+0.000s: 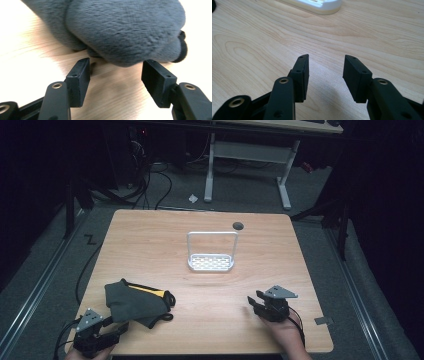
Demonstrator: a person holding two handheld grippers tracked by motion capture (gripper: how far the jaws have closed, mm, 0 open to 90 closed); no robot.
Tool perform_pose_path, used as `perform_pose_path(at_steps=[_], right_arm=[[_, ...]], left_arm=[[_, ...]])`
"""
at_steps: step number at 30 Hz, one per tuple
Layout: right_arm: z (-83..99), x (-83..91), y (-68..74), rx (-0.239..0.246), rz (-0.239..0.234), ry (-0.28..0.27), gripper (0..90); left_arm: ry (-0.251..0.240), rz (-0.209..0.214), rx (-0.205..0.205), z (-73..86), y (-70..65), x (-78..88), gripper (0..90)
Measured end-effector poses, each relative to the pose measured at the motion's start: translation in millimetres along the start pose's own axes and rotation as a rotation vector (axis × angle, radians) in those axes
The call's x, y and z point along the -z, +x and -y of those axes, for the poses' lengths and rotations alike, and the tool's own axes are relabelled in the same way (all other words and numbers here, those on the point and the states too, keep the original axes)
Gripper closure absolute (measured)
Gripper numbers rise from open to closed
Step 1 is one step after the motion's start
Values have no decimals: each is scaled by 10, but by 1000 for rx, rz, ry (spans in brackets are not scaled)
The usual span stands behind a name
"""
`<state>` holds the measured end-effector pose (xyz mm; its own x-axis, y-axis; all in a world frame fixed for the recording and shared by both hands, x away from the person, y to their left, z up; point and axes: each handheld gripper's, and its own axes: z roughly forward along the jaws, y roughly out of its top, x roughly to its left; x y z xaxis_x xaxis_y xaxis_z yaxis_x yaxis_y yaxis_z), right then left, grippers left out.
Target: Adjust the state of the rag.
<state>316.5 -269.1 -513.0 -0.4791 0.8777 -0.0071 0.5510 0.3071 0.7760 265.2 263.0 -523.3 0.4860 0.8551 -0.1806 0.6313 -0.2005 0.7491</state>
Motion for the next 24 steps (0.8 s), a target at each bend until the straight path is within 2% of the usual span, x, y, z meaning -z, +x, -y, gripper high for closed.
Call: perform_pose_path(at_steps=[8, 11, 19, 24], right_arm=[[13, -7, -11, -11, -4, 5, 554], [20, -15, -24, -17, -10, 10, 547], [21, -21, -21, -17, -13, 13, 544], [19, -25, -10, -12, -13, 14, 542]], left_arm=[[-11, -12, 6, -8, 54, 9, 409], [-12, -15, 20, -6, 88, 0, 408], [-19, -21, 19, -4, 93, 11, 405], [-51, -30, 26, -18, 95, 40, 367]])
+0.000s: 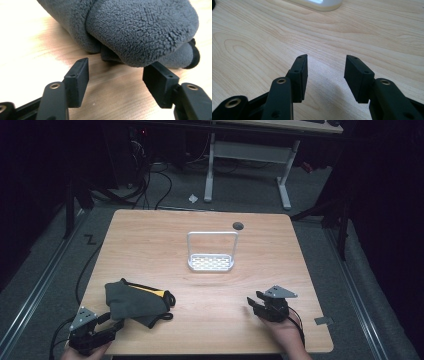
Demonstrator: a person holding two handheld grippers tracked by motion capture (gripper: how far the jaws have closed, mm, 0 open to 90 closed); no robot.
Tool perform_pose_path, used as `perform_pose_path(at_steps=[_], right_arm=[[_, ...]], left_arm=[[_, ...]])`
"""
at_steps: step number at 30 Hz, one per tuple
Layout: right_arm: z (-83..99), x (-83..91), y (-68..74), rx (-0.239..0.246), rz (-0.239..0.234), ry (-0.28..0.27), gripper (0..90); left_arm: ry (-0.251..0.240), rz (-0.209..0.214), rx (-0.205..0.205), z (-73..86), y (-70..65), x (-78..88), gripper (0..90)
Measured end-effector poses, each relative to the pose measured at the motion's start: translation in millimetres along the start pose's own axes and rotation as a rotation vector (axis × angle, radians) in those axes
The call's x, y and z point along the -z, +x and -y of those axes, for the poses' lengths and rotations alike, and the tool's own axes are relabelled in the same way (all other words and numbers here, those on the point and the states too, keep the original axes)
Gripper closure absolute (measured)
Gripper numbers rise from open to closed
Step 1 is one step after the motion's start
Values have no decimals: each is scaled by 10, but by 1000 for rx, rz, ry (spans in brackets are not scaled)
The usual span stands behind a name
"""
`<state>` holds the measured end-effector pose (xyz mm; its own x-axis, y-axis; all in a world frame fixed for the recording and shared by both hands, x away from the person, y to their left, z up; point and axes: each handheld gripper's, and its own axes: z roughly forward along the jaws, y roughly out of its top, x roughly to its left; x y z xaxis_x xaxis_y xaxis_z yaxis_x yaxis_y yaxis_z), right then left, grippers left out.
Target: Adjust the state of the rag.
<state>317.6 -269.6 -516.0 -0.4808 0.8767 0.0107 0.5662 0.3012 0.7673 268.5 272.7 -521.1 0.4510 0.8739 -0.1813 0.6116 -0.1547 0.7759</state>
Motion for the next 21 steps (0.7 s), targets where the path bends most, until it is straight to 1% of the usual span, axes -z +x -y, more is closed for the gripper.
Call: perform_pose_path(at_steps=[1, 2, 4, 6, 8, 9, 10, 11, 12, 13, 14, 15, 16, 21], right_arm=[[0, -4, 6, 1, 0, 1, 542], [0, -6, 7, 4, -3, 1, 542], [0, -6, 14, 0, -4, 3, 542], [0, -11, 19, 0, -5, 5, 542], [0, -22, 17, 5, -7, 5, 542], [-1, -26, 19, 6, -8, 6, 541], [0, -28, 21, 5, -7, 6, 542], [1, -29, 23, 6, -9, 7, 542], [1, -29, 23, 6, -9, 7, 542], [2, -28, 24, 5, -9, 7, 542], [7, -28, 22, 6, -9, 9, 541], [7, -28, 22, 6, -9, 9, 541], [9, -30, 15, 7, -8, 8, 542], [10, -29, 14, 4, -10, 8, 542]], left_arm=[[-13, -9, -3, -13, -10, 9, 285], [-28, -17, -5, -28, -23, 18, 266], [-56, -36, -3, -62, -42, 22, 252], [-63, -50, 5, -103, -45, -6, 232], [-66, -36, 20, -146, -32, -58, 247], [-62, -29, 27, -167, -23, -84, 291], [-61, -27, 37, -181, -11, -105, 392], [-61, -22, 51, -194, 2, -126, 589], [-56, -16, 57, -205, 8, -144, 702], [-55, -17, 46, -209, 3, -155, 702], [-50, -33, 25, -215, -14, -173, 824], [-47, -35, 19, -218, -24, -186, 824], [-44, -38, 15, -222, -34, -195, 846], [-49, -46, -19, -254, -105, -215, 858]])
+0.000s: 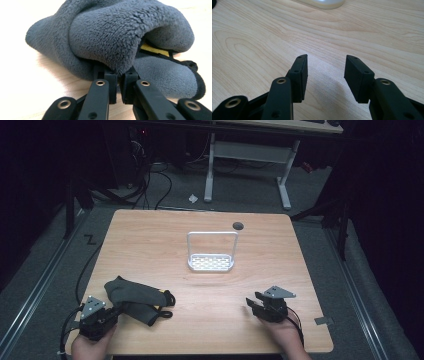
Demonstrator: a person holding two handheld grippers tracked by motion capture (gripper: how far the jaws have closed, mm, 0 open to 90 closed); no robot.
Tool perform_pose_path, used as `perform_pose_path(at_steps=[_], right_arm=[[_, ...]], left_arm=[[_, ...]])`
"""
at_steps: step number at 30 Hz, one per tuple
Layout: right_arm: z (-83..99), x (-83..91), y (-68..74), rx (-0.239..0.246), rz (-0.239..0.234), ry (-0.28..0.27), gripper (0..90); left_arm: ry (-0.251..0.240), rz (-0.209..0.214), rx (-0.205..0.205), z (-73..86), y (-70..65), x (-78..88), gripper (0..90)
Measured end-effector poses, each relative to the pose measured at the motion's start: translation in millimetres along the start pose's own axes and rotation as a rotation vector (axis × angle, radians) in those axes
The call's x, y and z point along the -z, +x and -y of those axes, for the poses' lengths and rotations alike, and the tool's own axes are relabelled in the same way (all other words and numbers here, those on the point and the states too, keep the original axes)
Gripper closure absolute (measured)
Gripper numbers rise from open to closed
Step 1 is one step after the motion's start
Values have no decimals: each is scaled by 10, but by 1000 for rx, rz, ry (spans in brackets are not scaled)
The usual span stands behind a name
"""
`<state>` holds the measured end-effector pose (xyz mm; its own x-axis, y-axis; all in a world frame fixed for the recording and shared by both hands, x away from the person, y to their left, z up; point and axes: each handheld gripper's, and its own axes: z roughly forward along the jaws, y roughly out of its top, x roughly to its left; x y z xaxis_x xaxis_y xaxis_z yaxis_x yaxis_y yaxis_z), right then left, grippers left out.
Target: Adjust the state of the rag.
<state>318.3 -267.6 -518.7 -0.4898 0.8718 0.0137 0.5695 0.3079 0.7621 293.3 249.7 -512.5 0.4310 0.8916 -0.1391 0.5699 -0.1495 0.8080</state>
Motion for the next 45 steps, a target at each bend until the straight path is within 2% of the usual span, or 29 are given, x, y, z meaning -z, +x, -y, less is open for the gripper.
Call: perform_pose_path(at_steps=[8, 13, 18, 25, 30, 34, 38, 39, 40, 41, 43, 45], right_arm=[[-3, 4, 13, 4, 2, -1, 543], [-5, -5, 9, 6, 1, 0, 543], [-1, 5, -3, 6, 3, -4, 544], [1, 16, -3, 0, 2, -3, 544], [2, 20, -3, 1, 0, -5, 543], [6, 23, -3, -3, 0, -4, 544], [6, 26, -7, -3, -1, -6, 543], [6, 27, -10, 0, 0, -7, 543], [6, 27, -10, 0, 0, -7, 543], [6, 29, -10, 0, 1, -7, 544], [5, 26, -4, -2, 0, -6, 543], [4, 23, -3, 1, 1, -6, 544]], left_arm=[[-5, 26, -41, -71, -132, -98, 864], [-2, 66, -84, -145, -311, -225, 865], [1, 121, -123, -229, -526, -391, 865], [5, 228, -203, -355, -1001, -692, 865], [3, 296, -229, -422, -1299, -895, 865], [3, 328, -235, -459, -1445, -997, 865], [15, 343, -239, -492, -1485, -1016, 848], [19, 351, -228, -496, -1483, -1003, 734], [23, 366, -218, -499, -1471, -975, 734], [30, 372, -214, -502, -1463, -953, 569], [38, 357, -210, -504, -1439, -854, 479], [24, 340, -206, -506, -1409, -761, 450]])
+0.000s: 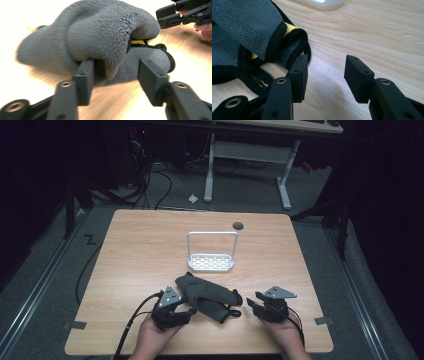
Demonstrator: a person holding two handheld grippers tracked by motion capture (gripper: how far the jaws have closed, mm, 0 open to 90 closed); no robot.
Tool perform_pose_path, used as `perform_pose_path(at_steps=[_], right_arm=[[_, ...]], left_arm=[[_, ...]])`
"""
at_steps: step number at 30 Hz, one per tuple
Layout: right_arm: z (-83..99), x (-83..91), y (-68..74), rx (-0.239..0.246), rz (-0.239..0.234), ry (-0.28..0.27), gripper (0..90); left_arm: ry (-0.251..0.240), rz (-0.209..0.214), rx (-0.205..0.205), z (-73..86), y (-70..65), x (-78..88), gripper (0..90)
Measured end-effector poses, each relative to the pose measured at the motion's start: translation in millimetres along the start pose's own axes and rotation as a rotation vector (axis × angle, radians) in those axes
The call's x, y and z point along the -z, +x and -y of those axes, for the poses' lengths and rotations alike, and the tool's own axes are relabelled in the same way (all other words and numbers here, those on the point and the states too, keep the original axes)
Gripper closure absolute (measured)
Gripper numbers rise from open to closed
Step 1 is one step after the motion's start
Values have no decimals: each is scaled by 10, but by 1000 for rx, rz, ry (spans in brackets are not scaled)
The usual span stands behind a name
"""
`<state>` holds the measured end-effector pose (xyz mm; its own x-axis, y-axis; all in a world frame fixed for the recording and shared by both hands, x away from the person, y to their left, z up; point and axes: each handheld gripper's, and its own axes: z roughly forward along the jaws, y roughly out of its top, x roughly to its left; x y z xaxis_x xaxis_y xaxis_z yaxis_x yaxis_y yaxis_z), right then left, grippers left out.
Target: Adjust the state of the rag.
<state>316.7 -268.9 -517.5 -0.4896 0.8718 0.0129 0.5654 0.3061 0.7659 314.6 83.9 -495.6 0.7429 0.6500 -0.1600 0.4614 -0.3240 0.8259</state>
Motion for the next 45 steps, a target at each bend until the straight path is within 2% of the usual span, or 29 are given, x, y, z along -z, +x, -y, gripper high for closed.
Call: perform_pose_path(at_steps=[3, 5, 8, 13, 18, 21, 23, 25, 26, 27, 29, 32, 34, 36, 41, 43, 45], right_arm=[[-6, -8, 10, 4, 0, -1, 543], [-10, -13, 11, 12, -2, -1, 543], [-10, -11, 13, 12, -1, -1, 543], [2, -6, -5, 6, -2, -1, 543], [1, -11, -4, 2, -3, 2, 543], [-1, -15, 1, 5, -3, 0, 542], [-2, -13, -1, 4, -4, 1, 542], [0, -13, -4, 2, -4, 2, 542], [0, -11, -7, 3, -5, 1, 542], [0, -11, -7, 3, -5, 1, 542], [3, -6, -6, 3, -6, 1, 542], [2, -12, -7, 6, -5, 3, 542], [1, -17, -3, 7, -6, 2, 543], [2, -16, 8, 5, -3, 4, 557], [-29, -11, 29, 18, 13, -16, 604], [-44, -22, 61, 18, -6, -16, 631], [-54, -44, 116, 25, -19, -8, 632]], left_arm=[[-36, -20, 22, -39, 41, 145, 403], [-56, -29, 24, -102, 66, 174, 396], [-74, -19, 30, -191, 67, 154, 384], [-91, 9, -14, -430, -61, 15, 359], [-29, 12, -96, -619, -241, -224, 295], [15, -8, -160, -657, -336, -355, 285], [67, -31, -197, -646, -372, -461, 288], [110, -82, -236, -615, -387, -522, 355], [124, -99, -255, -592, -387, -541, 436], [138, -111, -267, -568, -384, -554, 436], [160, -123, -276, -524, -363, -566, 572], [156, -99, -242, -480, -293, -550, 792], [133, -83, -217, -484, -263, -513, 805], [80, -61, -170, -523, -218, -421, 816], [-98, 26, 9, -611, 9, -42, 815], [-133, 39, 52, -579, 102, 84, 813], [-159, 39, 80, -508, 182, 194, 813]])
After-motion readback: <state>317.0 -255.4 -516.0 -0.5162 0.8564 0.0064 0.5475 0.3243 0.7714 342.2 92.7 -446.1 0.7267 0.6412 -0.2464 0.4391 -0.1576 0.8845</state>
